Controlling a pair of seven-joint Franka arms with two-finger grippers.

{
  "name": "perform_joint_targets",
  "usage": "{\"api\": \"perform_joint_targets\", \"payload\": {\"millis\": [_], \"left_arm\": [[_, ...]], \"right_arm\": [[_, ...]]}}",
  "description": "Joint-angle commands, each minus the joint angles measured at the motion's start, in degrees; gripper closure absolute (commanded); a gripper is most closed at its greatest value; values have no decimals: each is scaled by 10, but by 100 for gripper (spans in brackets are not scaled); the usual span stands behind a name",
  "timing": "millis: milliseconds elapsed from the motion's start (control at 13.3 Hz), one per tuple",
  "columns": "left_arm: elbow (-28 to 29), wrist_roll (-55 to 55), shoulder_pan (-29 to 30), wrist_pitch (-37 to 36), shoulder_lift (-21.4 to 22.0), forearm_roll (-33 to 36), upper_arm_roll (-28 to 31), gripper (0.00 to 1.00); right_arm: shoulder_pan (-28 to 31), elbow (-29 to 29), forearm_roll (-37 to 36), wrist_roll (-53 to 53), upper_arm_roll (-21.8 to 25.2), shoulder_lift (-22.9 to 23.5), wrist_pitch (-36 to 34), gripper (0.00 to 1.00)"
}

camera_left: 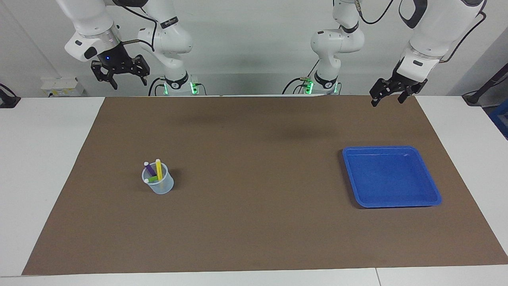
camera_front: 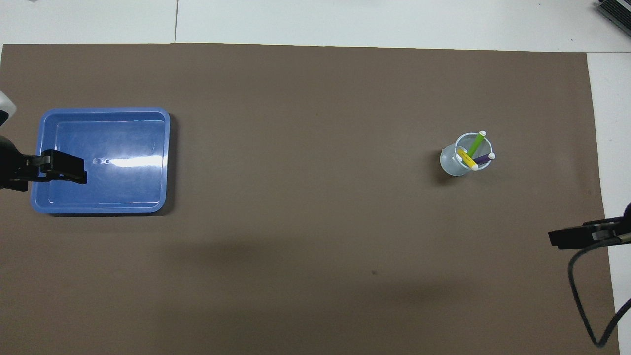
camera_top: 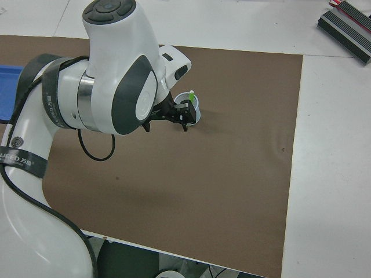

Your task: Right arm passes pens to left for tray arrangement

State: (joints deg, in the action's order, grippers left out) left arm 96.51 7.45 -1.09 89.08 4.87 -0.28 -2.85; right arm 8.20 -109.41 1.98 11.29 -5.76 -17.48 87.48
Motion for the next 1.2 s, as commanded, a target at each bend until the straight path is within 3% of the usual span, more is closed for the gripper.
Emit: {"api": "perform_joint_targets", "payload": {"millis": [0, 225, 601, 826, 1127], "left_arm": [[-3, -4, -1, -4, 1, 3, -1, 0], [-4, -5, -4, 4, 1, 3, -1, 0], [-2, 2, -6, -2, 4, 3, -3, 0], [5, 7, -6, -1, 7, 2, -6, 0], [6, 48, -18, 0, 8, 1, -6, 0]], "right_arm": [[0, -16, -12, -1, -2, -15, 8, 0], [1, -16, -16, 62, -1, -15, 8, 0], [7, -8, -40, 73, 0, -18, -11, 0], [6, -39, -30, 71, 0, -19, 36, 0], [30, -48, 11, 58, 0, 56, 116, 0]]}}
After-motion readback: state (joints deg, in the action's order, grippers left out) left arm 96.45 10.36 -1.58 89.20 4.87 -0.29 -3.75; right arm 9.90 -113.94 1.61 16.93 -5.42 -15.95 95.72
